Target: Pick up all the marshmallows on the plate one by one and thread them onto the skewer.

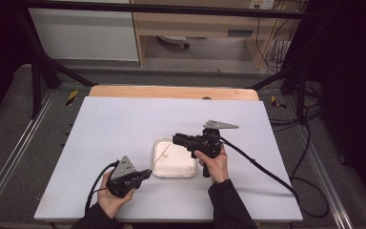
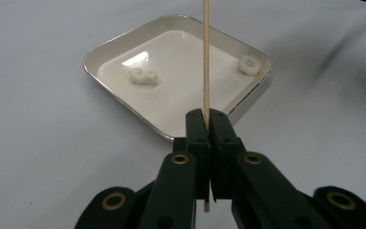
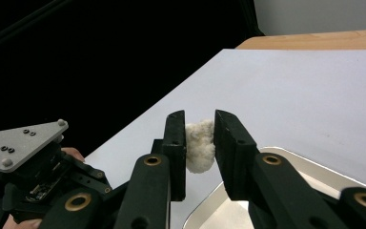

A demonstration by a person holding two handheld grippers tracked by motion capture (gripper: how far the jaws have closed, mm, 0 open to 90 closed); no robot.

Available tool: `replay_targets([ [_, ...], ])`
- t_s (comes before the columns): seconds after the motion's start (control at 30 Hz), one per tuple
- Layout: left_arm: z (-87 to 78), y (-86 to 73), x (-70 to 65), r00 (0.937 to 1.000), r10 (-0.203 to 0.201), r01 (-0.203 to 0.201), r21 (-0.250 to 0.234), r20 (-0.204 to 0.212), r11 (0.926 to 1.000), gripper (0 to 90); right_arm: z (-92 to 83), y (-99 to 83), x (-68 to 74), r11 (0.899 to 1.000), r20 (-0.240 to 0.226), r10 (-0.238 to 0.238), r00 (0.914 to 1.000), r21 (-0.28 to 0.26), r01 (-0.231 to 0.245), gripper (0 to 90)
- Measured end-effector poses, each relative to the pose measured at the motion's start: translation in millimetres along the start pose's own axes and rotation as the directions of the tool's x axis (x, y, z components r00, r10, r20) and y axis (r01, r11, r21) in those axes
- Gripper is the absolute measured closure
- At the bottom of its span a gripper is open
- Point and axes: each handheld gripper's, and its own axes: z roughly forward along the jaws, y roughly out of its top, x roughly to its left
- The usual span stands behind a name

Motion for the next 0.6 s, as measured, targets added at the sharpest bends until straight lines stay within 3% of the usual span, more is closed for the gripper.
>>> replay_targets([
  [0.6,-0.1,0.5,-2.0,1.0000,0.004,-0.004,-0.009,0.001,0.9999,88.5,6.8,-5.0,-2.6,0.999,-0.048,0.045,0.9978,0.019,-0.044,75.8],
])
